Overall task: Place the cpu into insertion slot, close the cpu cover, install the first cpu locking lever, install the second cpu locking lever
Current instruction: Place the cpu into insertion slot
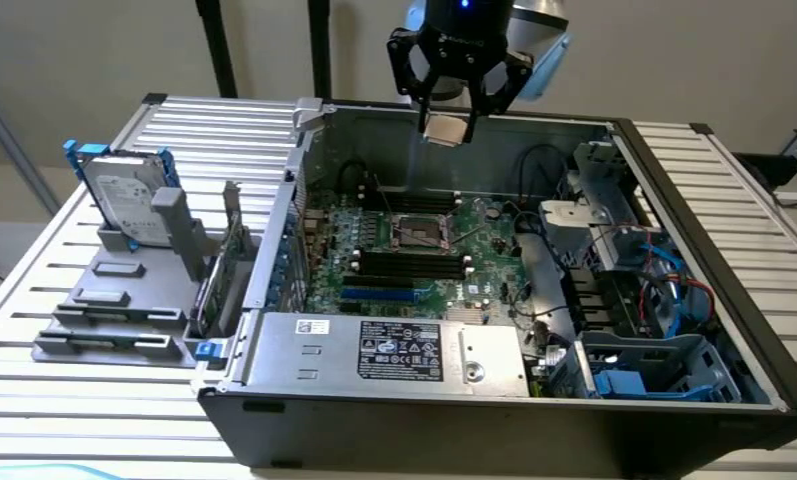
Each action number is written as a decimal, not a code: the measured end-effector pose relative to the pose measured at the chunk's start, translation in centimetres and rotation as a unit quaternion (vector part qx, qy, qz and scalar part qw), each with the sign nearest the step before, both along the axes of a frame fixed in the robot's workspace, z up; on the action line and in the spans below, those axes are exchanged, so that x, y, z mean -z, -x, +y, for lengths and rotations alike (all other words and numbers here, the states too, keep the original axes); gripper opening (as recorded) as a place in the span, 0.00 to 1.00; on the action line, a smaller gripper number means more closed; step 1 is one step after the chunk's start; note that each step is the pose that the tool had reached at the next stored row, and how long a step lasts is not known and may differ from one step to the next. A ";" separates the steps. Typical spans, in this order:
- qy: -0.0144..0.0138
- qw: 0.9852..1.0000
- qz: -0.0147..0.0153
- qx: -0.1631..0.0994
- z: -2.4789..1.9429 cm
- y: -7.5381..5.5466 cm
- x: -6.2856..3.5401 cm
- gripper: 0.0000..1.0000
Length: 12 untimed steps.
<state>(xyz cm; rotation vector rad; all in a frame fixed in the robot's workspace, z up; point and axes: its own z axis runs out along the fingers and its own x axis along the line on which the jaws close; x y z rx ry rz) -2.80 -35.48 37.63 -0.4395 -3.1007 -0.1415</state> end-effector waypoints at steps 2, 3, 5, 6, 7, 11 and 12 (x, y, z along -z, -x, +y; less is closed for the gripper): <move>0.000 1.000 0.000 0.014 0.00 0.0 0.04 0.55; 0.000 1.000 0.000 0.022 0.00 0.0 0.06 0.55; 0.000 0.999 0.000 0.038 0.00 0.0 0.10 0.55; 0.000 0.999 0.000 0.045 0.00 0.0 0.11 0.55; 0.000 0.999 0.000 0.053 0.00 0.0 0.13 0.55; 0.000 0.996 0.000 0.085 0.00 0.0 0.20 0.55; 0.000 0.996 0.000 0.093 0.00 0.0 0.21 0.55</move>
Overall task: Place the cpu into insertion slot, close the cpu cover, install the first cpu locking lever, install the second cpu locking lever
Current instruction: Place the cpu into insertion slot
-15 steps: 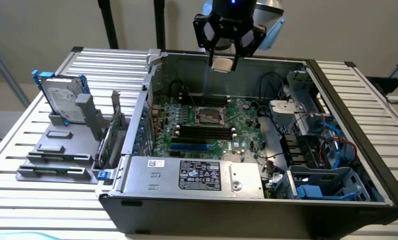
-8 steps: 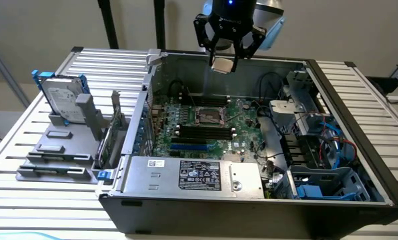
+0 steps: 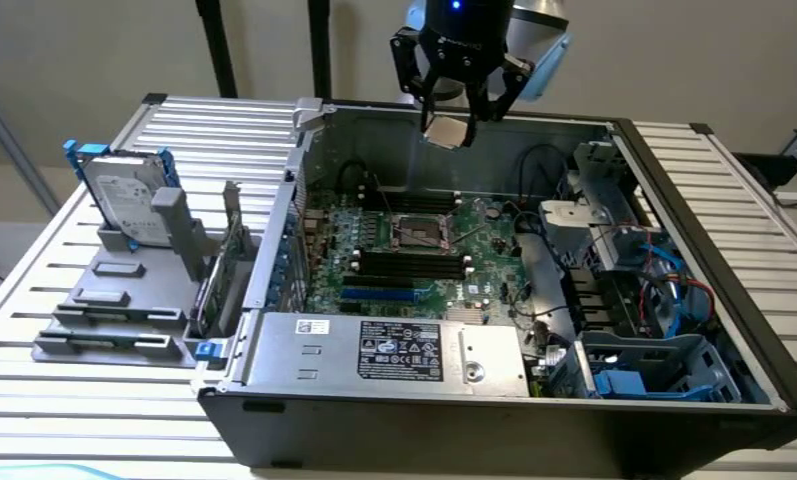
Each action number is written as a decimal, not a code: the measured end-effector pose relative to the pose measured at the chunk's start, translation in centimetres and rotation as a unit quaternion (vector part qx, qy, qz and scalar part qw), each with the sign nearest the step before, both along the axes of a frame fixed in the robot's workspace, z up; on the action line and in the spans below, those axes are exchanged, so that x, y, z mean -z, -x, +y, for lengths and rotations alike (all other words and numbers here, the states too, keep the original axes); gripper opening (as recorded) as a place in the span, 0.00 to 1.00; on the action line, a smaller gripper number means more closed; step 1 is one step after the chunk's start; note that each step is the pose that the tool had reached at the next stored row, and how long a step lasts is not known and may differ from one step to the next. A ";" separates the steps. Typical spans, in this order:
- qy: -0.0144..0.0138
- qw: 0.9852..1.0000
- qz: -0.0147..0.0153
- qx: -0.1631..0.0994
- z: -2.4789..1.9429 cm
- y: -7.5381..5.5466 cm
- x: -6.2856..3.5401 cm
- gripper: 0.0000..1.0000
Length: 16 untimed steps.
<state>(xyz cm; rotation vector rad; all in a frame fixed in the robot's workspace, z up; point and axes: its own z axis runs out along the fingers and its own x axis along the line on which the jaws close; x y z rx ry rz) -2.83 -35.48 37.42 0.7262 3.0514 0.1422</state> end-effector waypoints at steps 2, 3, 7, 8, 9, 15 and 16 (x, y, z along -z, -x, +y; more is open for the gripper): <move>0.000 1.000 0.000 0.016 0.00 0.0 0.03 0.55; 0.000 1.000 0.000 0.024 0.00 0.0 0.05 0.55; 0.000 0.998 0.000 0.056 0.00 0.0 0.11 0.55; 0.000 0.998 0.000 0.064 0.00 0.0 0.13 0.55; 0.000 0.997 0.000 0.072 0.00 0.0 0.15 0.55; 0.000 0.993 0.000 0.119 0.00 0.0 0.23 0.55; 0.000 0.992 0.000 0.127 0.00 0.0 0.25 0.55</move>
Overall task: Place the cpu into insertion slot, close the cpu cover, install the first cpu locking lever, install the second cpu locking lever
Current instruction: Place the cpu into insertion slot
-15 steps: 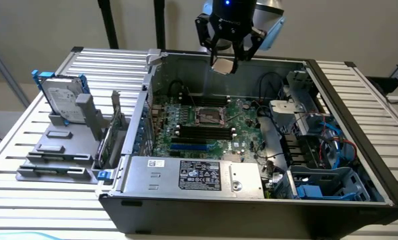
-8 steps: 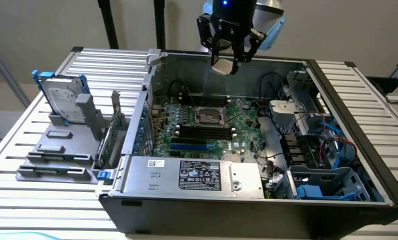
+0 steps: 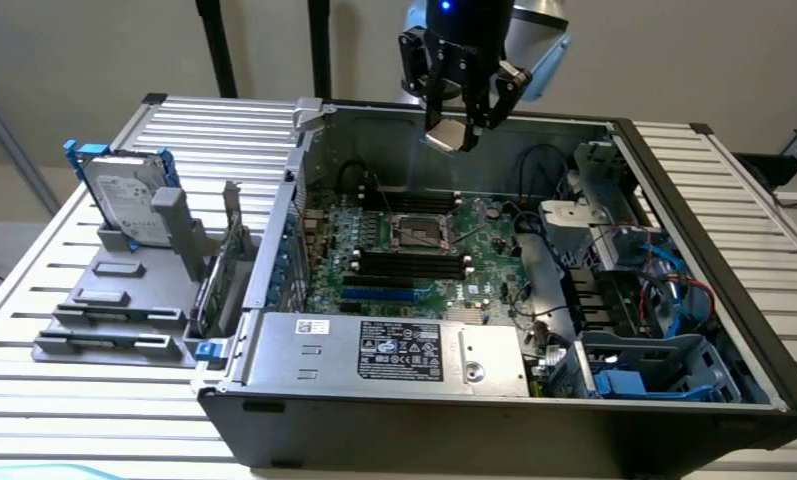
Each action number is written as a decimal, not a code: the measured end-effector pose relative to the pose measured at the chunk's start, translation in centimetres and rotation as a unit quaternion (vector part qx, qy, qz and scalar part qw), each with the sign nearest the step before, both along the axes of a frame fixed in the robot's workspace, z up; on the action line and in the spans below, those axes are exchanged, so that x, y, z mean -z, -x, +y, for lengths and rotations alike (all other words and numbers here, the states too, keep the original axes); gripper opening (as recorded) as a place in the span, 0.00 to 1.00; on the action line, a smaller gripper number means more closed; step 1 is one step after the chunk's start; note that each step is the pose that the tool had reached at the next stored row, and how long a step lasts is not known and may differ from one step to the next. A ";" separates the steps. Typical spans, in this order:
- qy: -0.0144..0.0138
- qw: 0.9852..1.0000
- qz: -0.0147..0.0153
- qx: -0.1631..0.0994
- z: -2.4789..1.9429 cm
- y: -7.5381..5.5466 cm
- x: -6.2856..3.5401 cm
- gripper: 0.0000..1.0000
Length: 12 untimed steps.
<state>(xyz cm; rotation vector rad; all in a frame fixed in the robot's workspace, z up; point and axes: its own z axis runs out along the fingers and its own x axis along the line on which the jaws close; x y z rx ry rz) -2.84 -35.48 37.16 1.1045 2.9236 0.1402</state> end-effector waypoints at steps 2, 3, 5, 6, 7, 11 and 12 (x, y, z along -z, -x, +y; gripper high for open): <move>0.000 1.000 0.000 0.016 0.00 0.0 0.03 0.55; 0.000 1.000 0.000 0.024 0.00 0.0 0.04 0.55; 0.000 0.999 0.000 0.040 0.00 0.0 0.07 0.55; 0.000 0.999 0.000 0.048 0.00 0.0 0.09 0.55; 0.000 0.998 0.000 0.056 0.00 0.0 0.10 0.55; 0.000 0.996 0.000 0.088 0.00 0.0 0.16 0.55; 0.000 0.995 0.000 0.096 0.00 0.0 0.18 0.55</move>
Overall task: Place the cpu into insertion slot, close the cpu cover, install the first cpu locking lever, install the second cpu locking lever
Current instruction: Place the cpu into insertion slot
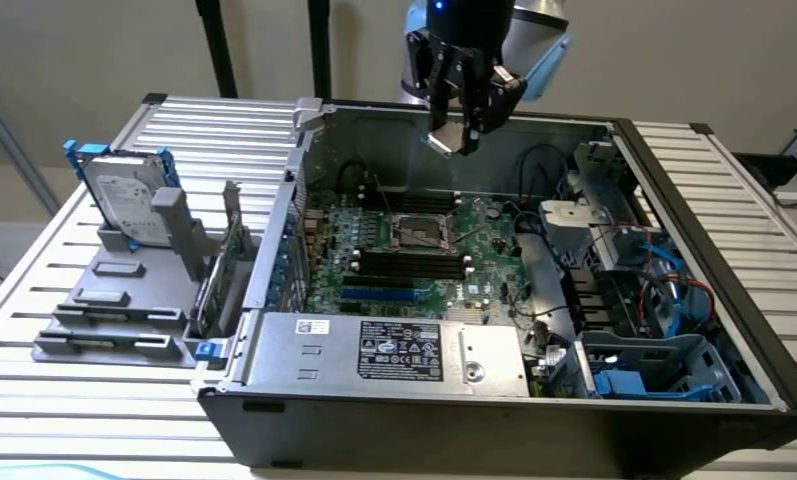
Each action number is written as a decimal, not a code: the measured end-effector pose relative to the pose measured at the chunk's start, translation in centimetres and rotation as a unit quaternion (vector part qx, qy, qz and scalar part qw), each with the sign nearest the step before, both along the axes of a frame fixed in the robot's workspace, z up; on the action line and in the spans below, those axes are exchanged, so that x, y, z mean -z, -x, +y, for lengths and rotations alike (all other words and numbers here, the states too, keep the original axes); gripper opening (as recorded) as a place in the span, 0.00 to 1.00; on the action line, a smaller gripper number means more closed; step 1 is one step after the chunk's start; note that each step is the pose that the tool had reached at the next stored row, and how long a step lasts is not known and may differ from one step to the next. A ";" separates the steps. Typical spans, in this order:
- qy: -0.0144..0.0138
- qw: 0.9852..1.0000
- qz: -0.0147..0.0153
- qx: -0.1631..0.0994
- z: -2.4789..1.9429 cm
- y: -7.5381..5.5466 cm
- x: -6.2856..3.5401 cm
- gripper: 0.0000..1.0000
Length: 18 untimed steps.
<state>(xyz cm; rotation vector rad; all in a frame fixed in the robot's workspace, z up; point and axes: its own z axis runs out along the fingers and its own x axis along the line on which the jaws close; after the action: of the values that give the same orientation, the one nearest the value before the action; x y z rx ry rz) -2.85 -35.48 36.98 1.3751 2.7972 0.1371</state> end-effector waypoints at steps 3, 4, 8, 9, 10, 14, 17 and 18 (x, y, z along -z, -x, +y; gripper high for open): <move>0.000 1.000 0.000 0.023 0.00 0.0 0.05 0.55; 0.000 1.000 0.000 0.030 0.00 0.0 0.07 0.55; 0.000 0.998 0.001 0.057 0.00 0.0 0.16 0.55; 0.000 0.998 0.002 0.062 0.00 0.0 0.18 0.55; 0.000 0.998 0.003 0.067 0.00 0.0 0.20 0.55; 0.001 0.996 0.020 0.082 0.00 0.1 0.27 0.55; 0.003 0.995 0.038 0.093 0.00 0.1 0.30 0.55; 0.003 0.994 0.042 0.098 0.00 0.1 0.31 0.55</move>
<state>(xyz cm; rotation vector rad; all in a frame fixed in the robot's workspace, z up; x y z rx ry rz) -2.91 -35.48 36.67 1.6806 2.7047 0.0679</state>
